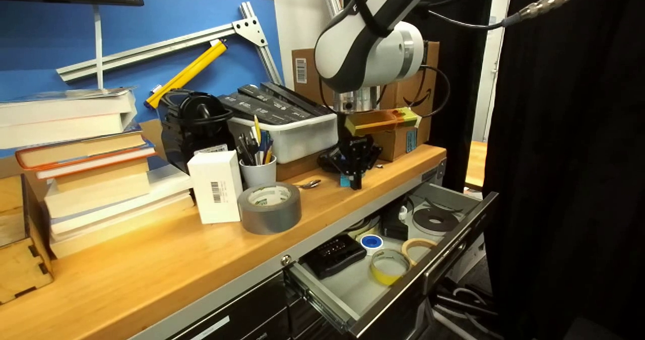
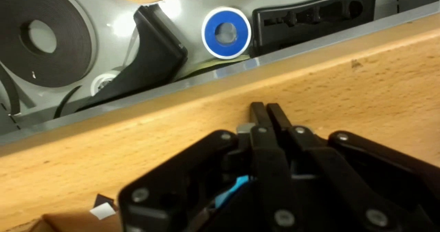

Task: Put the blue lego brick in the open drawer then close the drawer

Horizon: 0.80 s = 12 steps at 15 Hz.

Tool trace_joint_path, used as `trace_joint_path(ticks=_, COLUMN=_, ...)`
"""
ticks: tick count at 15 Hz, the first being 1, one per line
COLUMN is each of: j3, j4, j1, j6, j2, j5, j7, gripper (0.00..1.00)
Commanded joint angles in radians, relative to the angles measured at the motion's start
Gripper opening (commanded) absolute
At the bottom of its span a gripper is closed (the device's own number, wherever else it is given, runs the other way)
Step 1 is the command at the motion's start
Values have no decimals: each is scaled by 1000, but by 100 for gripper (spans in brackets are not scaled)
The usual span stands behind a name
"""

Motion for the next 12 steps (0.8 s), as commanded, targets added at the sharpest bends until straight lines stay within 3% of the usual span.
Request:
trace_joint_path(ticks=1, j3=-28, j4=-137, j1=-26, j6=61, j2=-108, j5=15, j7=-6, gripper=12)
trace_joint_path(ticks=4, j3=-21, j4=-110, j1=-6, j6=78, j2=-90, j5=8, j7=111, gripper=12)
trace_joint_path(ticks=5, j3=-22, j4=-123, j1=-4, j6=89, j2=-100, j5=3, j7=161, gripper=38)
trace_joint_path(ticks=6, j3=-23, j4=-131, j1=-3, j6=121, j2=-100, j5=11, j7=210, gripper=39)
trace_joint_path(ticks=12, j3=-13, j4=-90, j1=57, j6=238, j2=-51, j5=-33, j7=545, gripper=84)
